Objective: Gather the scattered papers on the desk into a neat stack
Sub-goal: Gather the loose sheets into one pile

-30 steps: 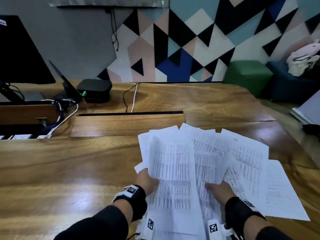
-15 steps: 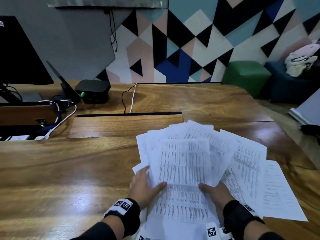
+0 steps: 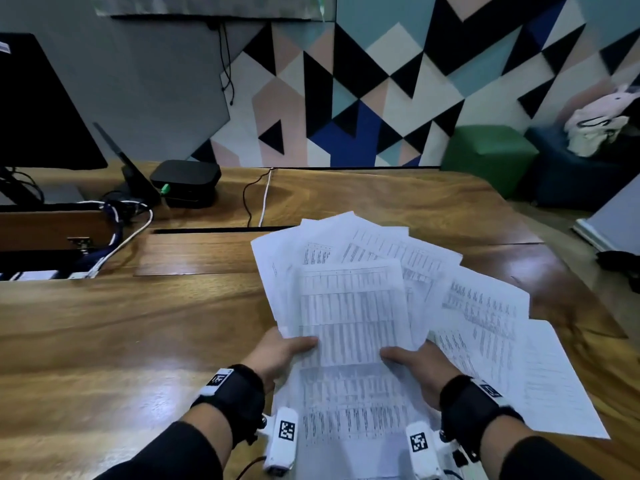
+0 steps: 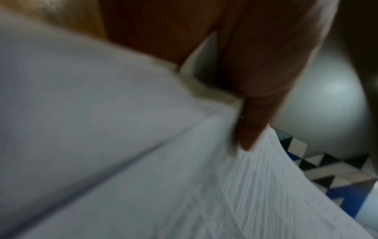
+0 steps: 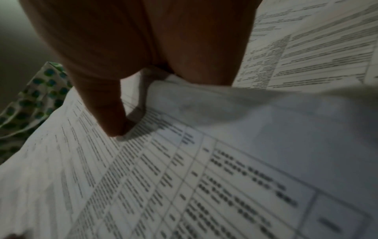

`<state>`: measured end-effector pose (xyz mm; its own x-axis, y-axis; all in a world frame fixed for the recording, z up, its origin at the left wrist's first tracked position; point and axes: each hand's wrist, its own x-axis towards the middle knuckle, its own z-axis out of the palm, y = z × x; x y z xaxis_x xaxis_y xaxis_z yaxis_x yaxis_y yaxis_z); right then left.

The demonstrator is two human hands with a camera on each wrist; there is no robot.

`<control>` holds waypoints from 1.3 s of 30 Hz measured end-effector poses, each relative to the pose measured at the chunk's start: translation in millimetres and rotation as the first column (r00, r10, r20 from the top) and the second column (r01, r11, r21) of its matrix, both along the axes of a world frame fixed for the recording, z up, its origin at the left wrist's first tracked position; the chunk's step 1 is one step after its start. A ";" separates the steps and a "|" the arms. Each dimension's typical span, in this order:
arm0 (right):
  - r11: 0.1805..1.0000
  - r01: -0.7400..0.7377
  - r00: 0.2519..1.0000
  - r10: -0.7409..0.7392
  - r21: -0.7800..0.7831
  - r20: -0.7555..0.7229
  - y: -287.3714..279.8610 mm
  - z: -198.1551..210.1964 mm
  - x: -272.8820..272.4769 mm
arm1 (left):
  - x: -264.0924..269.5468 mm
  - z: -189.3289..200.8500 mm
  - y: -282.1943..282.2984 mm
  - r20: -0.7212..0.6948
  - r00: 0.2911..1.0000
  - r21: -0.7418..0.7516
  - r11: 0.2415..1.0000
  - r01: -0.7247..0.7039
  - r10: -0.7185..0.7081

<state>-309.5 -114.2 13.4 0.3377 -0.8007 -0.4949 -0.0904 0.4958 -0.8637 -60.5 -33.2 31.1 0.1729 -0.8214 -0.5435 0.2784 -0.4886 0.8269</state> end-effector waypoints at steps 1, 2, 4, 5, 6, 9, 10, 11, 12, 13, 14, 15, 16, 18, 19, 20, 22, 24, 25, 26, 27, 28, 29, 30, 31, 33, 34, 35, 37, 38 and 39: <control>1.000 0.000 1.000 0.000 -0.007 -0.020 -1.3 -2.8 1.0 | 0.4 0.1 0.5 0.034 0.999 0.008 1.000 -0.009 0.009; 1.000 -0.010 0.999 0.010 -0.017 -0.051 -1.6 -5.9 0.3 | 1.7 0.5 1.5 0.048 0.999 0.010 1.000 -0.009 0.008; 0.999 -0.042 0.991 0.041 -0.002 -0.126 -3.1 -7.5 -1.1 | 10.5 2.5 6.1 0.058 0.998 0.016 1.000 -0.011 0.010; 0.999 -0.038 0.989 0.037 -0.002 -0.144 -3.8 -5.4 -5.0 | 17.0 1.7 8.5 0.070 0.997 0.015 1.000 -0.027 0.025; 1.000 -0.012 0.985 0.008 -0.021 -0.175 -4.2 -1.7 -9.4 | 24.7 0.9 12.4 0.085 0.995 0.010 0.998 -0.059 0.058; 0.975 0.055 0.811 -0.169 -0.215 -0.560 -16.5 -8.8 -45.9 | 46.6 -6.5 24.2 0.145 0.967 -0.016 0.978 -0.209 0.209; 0.977 0.042 0.691 -0.181 -0.211 -0.700 -19.4 -12.4 -59.7 | 51.5 -9.4 27.7 0.163 0.953 -0.023 0.967 -0.255 0.255; 0.986 0.033 0.572 -0.152 -0.162 -0.806 -21.9 -18.3 -70.9 | 57.3 -12.7 31.2 0.179 0.939 -0.028 0.956 -0.293 0.293; 0.996 0.030 0.462 -0.091 -0.087 -0.882 -21.0 -22.2 -78.8 | 61.2 -16.0 33.3 0.193 0.928 -0.031 0.947 -0.319 0.319; 1.000 0.011 0.366 -0.017 -0.014 -0.930 -18.7 -24.8 -82.5 | 65.5 -20.1 34.6 0.206 0.918 -0.030 0.939 -0.341 0.340; 0.999 -0.025 0.286 0.045 0.039 -0.957 -15.9 -26.0 -82.5 | 68.7 -24.2 35.2 0.217 0.908 -0.028 0.933 -0.360 0.357; 0.995 -0.062 0.233 0.085 0.073 -0.969 -13.3 -27.6 -81.8 | 70.9 -28.4 34.8 0.230 0.900 -0.022 0.927 -0.374 0.369; 0.992 -0.087 0.218 0.105 0.088 -0.970 -11.8 -29.0 -80.0 | 72.3 -32.8 34.0 0.236 0.896 -0.016 0.923 -0.383 0.376; 0.992 -0.067 0.279 0.126 0.111 -0.952 -11.1 -35.0 -78.7 | 71.9 -38.0 32.2 0.260 0.887 -0.008 0.919 -0.395 0.383; 0.993 -0.034 0.342 0.121 0.117 -0.932 -12.2 -37.4 -78.9 | 71.0 -38.9 31.1 0.273 0.882 0.002 0.917 -0.400 0.384; 0.994 -0.024 0.397 0.110 0.109 -0.911 -13.9 -39.3 -79.5 | 71.1 -40.9 30.0 0.277 0.879 0.009 0.914 -0.406 0.388; 0.998 -0.038 0.514 0.055 0.041 -0.856 -17.8 -40.7 -83.4 | 71.5 -45.3 28.8 0.284 0.875 0.033 0.908 -0.418 0.392; 0.999 0.011 0.675 -0.039 -0.043 -0.737 -18.0 -32.2 -82.8 | 72.5 -49.5 28.0 0.293 0.874 0.059 0.906 -0.420 0.386; 0.997 0.061 0.754 -0.082 -0.056 -0.651 -17.8 -27.5 -81.1 | 72.2 -50.4 28.5 0.303 0.874 0.071 0.906 -0.418 0.379; 0.995 0.089 0.805 -0.093 -0.035 -0.587 -17.9 -24.5 -78.6 | 72.0 -51.6 28.4 0.317 0.873 0.075 0.908 -0.412 0.370; 0.995 0.096 0.832 -0.087 -0.012 -0.547 -18.7 -24.0 -74.3 | 71.1 -51.3 29.1 0.333 0.872 0.083 0.911 -0.405 0.358; 0.997 0.069 0.829 -0.047 0.020 -0.558 -19.3 -22.6 -69.4 | 70.4 -52.5 29.1 0.343 0.872 0.087 0.913 -0.399 0.348; 0.998 0.042 0.818 -0.006 0.050 -0.575 -20.1 -24.0 -64.2 | 69.7 -53.1 29.3 0.348 0.873 0.093 0.914 -0.396 0.342; 0.996 0.032 0.808 0.020 0.079 -0.589 -21.8 -26.4 -57.9 | 69.5 -54.2 29.3 0.349 0.874 0.094 0.916 -0.391 0.337; 0.993 0.037 0.811 0.038 0.116 -0.584 -21.7 -26.6 -51.2 | 68.6 -53.8 29.2 0.357 0.874 0.097 0.917 -0.387 0.331; 0.987 0.046 0.827 0.048 0.152 -0.560 -18.3 -26.9 -34.0 | 66.7 -52.4 29.3 0.379 0.872 0.104 0.922 -0.374 0.311; 0.988 0.045 0.830 0.045 0.147 -0.556 -15.8 -27.1 -24.9 | 65.2 -52.1 29.1 0.384 0.872 0.102 0.925 -0.366 0.303; 0.991 0.034 0.837 0.043 0.130 -0.546 -12.9 -27.4 -15.5 | 63.9 -50.2 30.0 0.388 0.872 0.099 0.928 -0.359 0.297; 0.993 0.016 0.826 0.051 0.114 -0.561 -7.1 -30.0 -1.2 | 60.7 -49.5 31.9 0.396 0.875 0.087 0.937 -0.338 0.279; 0.995 0.007 0.809 0.054 0.101 -0.586 -4.2 -31.6 4.1 | 59.6 -50.4 32.9 0.394 0.878 0.085 0.941 -0.328 0.271; 0.996 -0.005 0.792 0.058 0.088 -0.608 -2.3 -33.4 7.7 | 58.0 -49.8 34.0 0.387 0.883 0.080 0.944 -0.320 0.267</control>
